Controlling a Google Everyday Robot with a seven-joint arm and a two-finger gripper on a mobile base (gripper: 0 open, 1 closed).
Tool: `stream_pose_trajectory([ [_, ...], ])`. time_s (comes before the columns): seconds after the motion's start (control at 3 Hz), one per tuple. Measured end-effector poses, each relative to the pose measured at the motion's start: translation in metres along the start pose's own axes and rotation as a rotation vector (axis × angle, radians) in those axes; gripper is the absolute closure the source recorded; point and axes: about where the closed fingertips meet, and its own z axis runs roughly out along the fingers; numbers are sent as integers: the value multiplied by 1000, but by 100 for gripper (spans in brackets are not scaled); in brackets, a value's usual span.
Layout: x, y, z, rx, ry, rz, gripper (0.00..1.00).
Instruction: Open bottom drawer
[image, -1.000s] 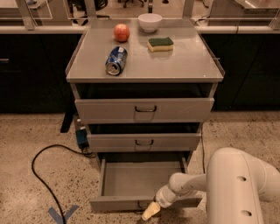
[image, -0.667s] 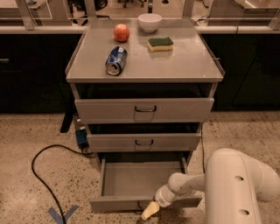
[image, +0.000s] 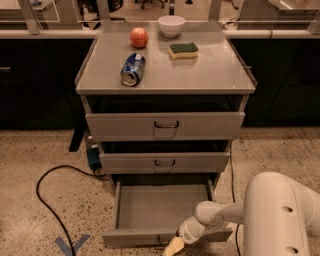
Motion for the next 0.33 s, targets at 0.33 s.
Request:
stream_pose_trajectory([
  [0.33, -1, -1, 0, 0, 0, 0, 0],
])
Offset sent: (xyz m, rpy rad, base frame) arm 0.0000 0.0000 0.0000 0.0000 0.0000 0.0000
